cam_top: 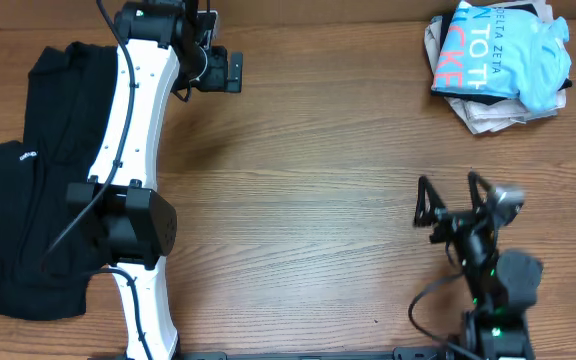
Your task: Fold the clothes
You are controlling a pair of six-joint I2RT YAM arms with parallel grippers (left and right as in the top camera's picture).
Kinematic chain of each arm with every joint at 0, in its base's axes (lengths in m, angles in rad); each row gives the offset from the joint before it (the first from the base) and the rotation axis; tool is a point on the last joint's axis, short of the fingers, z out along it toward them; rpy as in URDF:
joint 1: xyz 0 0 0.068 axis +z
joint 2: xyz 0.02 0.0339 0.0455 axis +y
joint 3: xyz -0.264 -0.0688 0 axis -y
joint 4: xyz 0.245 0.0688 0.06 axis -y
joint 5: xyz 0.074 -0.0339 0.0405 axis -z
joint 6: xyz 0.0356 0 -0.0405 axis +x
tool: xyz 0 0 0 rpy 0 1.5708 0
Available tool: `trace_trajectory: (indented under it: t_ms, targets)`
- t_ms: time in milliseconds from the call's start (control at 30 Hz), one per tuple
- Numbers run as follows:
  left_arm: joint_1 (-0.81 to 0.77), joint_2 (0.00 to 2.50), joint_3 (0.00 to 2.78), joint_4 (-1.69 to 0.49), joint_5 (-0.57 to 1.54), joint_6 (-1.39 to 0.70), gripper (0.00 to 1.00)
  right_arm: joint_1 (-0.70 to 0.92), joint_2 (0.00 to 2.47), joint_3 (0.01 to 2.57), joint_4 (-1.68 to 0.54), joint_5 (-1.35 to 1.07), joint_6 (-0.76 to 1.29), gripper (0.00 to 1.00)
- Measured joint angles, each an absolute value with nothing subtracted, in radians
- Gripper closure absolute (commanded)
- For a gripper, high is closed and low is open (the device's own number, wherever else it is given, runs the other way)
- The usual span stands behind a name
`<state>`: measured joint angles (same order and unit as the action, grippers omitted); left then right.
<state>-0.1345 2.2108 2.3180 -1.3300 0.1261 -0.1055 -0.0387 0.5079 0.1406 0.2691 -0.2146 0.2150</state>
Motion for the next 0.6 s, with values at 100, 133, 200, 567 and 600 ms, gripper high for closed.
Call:
trace_trajectory:
  t_ms: [100,133,200,567,600]
  targets:
    - [-0.134,2.211,2.318,-1.330,0.126,-0.105,0.00,-0.039,0.405,0.064,0.260,-0.205,0.216,0.00]
    - [-0.134,2.211,2.318,-1.330,0.126,-0.105,0.00,-0.039,0.374,0.045,0.251,-0.205,0.211,0.00]
    - [-0.134,2.211,2.318,-1.330,0.126,-0.105,0.00,-0.039,0.326,0.023,0.201,-0.202,0.196,0.00]
    - [-0.134,2.211,2.318,-1.330,0.126,-0.105,0.00,-0.038,0.279,0.019,-0.017,-0.152,0.160,0.00]
    - [-0.134,2.211,2.318,-1.330,0.126,-0.105,0.00,-0.038,0.276,0.019,-0.030,-0.150,0.160,0.00]
